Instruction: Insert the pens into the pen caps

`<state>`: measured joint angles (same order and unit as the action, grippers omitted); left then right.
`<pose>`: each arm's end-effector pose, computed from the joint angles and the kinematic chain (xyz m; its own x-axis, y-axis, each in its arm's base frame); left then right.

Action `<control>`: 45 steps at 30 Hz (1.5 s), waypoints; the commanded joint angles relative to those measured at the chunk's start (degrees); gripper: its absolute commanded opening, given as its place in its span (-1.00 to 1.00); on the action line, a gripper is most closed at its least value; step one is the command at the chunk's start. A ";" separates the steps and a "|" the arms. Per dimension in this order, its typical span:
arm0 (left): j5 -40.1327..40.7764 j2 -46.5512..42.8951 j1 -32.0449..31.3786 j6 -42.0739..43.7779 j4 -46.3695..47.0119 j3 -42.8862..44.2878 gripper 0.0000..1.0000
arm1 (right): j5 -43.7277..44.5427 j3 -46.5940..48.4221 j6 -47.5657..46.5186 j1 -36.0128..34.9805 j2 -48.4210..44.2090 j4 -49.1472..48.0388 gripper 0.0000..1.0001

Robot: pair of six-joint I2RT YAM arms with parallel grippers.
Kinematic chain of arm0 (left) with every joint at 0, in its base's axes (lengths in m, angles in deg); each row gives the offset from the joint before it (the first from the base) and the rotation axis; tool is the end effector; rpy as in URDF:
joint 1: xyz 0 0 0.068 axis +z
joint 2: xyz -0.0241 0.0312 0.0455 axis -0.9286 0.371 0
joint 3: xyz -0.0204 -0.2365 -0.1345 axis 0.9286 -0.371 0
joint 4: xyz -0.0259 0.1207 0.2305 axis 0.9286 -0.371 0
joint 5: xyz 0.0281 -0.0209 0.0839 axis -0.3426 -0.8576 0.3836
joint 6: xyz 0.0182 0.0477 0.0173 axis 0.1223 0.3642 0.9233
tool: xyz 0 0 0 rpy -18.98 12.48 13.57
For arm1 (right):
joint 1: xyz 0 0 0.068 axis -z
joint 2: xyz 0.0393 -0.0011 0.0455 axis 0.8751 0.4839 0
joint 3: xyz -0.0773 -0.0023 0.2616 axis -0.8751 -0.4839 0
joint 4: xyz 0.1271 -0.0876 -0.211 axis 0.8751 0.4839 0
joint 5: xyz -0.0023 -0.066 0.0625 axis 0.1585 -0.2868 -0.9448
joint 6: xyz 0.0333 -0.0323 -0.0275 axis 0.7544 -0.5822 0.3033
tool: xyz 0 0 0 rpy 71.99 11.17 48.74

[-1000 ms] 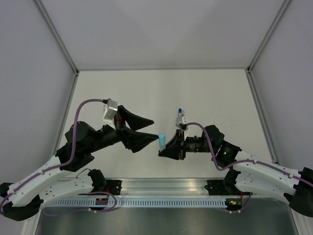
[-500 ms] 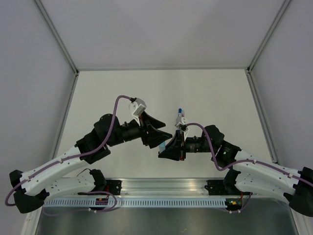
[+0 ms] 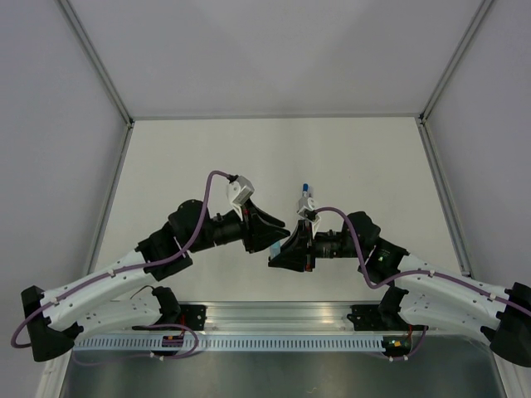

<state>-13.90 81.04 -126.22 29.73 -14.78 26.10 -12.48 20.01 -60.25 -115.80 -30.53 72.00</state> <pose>0.1038 -0.1804 0.3611 -0.3892 -0.0988 -0.9159 0.8598 0.3179 -0.3996 0.1049 0.1836 0.2892 -0.4516 -0.0258 -0.8919 -0.8922 0.0232 0.4511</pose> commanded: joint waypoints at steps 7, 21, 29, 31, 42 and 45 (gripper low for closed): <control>-11.03 -0.23 -0.19 -3.99 12.42 -7.04 -0.95 | 0.00 1.19 0.96 -0.02 -1.49 -5.44 -1.00; -25.64 -2.95 -0.27 -9.98 24.75 -15.93 -0.95 | 5.99 9.53 2.10 0.07 -6.69 -5.28 -1.00; -27.59 -4.01 -0.27 -12.26 26.33 -18.03 -0.95 | 4.22 17.27 1.93 -0.01 -2.03 -2.81 -0.99; -27.68 -4.01 -0.27 -13.31 28.17 -19.18 -0.95 | 5.01 18.76 1.92 0.07 -1.32 -2.37 -1.00; -25.57 -1.64 -0.27 -13.05 28.62 -21.82 -0.95 | 10.11 28.16 -3.69 0.07 2.11 5.26 -1.00; -25.48 -0.50 -0.27 -13.05 29.41 -22.61 -0.95 | 11.86 30.71 -6.07 0.25 3.07 7.99 -1.00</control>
<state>-26.19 76.17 -124.16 17.55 28.38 8.96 -14.84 40.82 -65.39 -117.53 -27.45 96.55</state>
